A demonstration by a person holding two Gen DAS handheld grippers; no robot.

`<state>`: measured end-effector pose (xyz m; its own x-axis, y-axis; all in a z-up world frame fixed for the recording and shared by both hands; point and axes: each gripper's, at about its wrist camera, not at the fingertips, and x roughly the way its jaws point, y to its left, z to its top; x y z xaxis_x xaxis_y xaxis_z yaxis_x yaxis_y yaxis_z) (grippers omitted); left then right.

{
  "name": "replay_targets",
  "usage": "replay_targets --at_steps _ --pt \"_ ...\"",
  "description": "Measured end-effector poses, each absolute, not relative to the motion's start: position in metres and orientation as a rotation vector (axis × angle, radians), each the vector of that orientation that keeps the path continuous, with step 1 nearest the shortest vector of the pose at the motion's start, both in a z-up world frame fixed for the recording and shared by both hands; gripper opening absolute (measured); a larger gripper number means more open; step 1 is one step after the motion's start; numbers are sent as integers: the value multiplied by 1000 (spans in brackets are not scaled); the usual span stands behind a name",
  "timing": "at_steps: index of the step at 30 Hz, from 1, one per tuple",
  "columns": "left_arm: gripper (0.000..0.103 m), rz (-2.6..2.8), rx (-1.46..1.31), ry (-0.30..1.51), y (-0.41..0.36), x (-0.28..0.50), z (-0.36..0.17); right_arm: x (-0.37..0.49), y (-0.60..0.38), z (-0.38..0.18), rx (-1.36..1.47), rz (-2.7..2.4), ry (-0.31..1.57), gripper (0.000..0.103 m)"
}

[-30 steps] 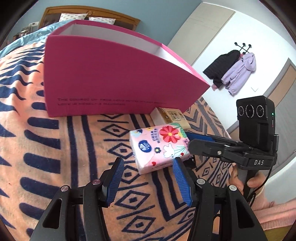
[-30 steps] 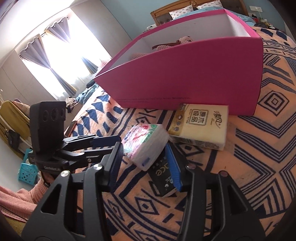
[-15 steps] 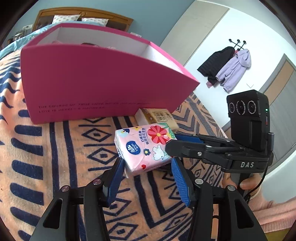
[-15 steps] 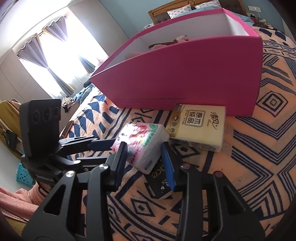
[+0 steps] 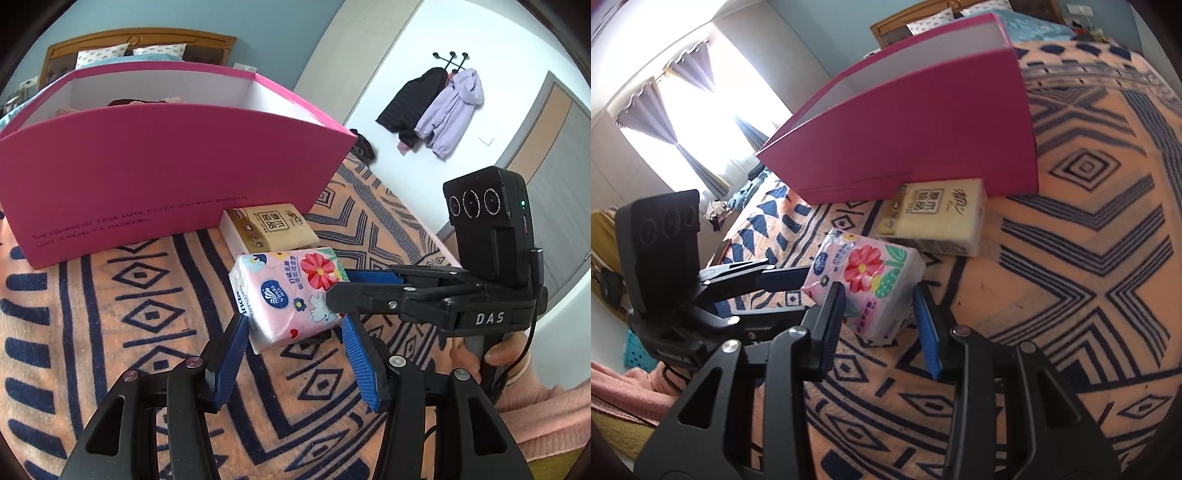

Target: Organize objects

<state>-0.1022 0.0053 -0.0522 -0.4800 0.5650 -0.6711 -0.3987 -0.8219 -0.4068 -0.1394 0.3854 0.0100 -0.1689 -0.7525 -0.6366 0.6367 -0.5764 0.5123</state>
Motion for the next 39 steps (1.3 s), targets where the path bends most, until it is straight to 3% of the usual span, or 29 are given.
replay_targets --at_steps 8,10,12,39 --pt "53 2306 -1131 -299 -4 -103 -49 -146 385 9 1112 -1872 -214 43" --pt "42 2295 -1131 -300 -2 -103 -49 -147 384 6 1120 -1867 -221 43" --pt "38 2303 -1130 -287 1 -104 -49 -147 385 6 1118 -1877 -227 43" --pt "38 2330 -1022 -221 23 -96 -8 -135 404 51 971 -1966 -183 42"
